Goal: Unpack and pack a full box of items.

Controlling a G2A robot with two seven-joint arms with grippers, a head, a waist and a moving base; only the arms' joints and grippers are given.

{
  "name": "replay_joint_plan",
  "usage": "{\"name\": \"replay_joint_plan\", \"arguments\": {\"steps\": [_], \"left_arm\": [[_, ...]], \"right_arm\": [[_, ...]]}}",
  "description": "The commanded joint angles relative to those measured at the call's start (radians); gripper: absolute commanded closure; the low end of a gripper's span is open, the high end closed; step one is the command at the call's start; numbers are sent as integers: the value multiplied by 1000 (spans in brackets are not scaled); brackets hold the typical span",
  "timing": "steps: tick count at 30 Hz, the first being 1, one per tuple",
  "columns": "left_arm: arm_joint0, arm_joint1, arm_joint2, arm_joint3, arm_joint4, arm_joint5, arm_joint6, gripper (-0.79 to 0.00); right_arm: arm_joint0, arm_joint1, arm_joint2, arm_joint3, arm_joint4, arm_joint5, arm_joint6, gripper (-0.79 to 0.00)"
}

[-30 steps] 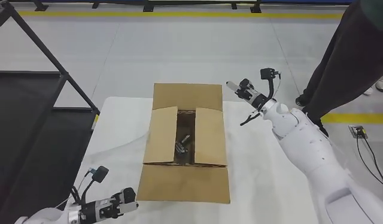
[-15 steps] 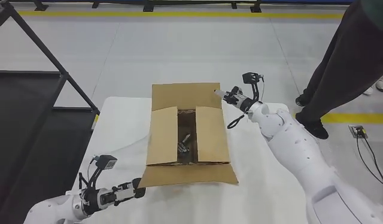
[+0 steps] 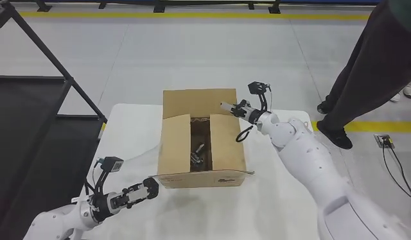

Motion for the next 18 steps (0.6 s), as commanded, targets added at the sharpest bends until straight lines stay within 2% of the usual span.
{"name": "replay_joint_plan", "arguments": {"steps": [1,5,11,13,17,18], "left_arm": [[0,0,0,0,0,0,0,-785],[0,0,0,0,0,0,0,-785],[-8,0,-3,-4,62,-10,49,-785],[-9,-1,2,-7,71,-8,63,-785],[-11,-1,2,-9,79,-8,76,-785],[-18,-1,3,-21,119,-14,101,-785]], "right_arm": [[0,0,0,1,0,0,1,-785],[0,0,0,1,0,0,1,-785],[8,5,52,28,127,-167,124,-785],[12,7,61,36,147,-194,160,-785],[12,8,64,37,156,-207,182,-785],[19,9,69,58,162,-177,191,-785]]}}
